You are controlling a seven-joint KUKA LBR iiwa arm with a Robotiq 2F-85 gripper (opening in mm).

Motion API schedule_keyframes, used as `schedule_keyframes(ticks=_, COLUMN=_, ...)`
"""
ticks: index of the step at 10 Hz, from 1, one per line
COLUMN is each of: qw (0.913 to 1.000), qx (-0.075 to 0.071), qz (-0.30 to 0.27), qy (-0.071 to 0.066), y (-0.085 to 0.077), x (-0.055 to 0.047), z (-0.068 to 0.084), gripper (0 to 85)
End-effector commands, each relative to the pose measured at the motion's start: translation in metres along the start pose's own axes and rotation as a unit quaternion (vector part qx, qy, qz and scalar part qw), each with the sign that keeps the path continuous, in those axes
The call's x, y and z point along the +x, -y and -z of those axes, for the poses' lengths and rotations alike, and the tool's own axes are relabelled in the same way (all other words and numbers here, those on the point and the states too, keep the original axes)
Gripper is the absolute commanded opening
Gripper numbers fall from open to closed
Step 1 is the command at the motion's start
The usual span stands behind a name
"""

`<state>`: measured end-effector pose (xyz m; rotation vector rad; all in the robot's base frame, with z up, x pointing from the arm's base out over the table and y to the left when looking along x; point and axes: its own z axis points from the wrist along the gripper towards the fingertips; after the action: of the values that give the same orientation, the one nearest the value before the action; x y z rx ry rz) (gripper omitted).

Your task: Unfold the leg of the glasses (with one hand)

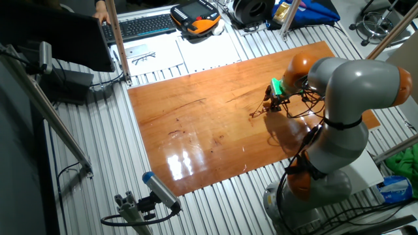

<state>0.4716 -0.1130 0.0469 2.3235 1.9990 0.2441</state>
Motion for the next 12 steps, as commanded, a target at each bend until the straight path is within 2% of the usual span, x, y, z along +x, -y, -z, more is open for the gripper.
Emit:
schedule_keyframes(ticks=1, qw=1.0000, qx=0.000, qz=0.003, qy=0.000, y=0.001, x=0.000, z=-0.001, gripper=51.0)
schedule_keyframes(ticks=6, qw=0.9993, qx=-0.003, qz=0.036, qy=0.011, y=0.009, x=0.005, z=-0.012, gripper=51.0)
schedule_keyframes(ticks=7, qw=0.9992, qx=-0.005, qz=0.038, qy=0.013, y=0.008, x=0.005, z=-0.016, gripper=34.0)
schedule_keyframes(ticks=12, qw=0.9987, qx=-0.010, qz=0.048, qy=0.011, y=0.009, x=0.001, z=-0.016, gripper=34.0)
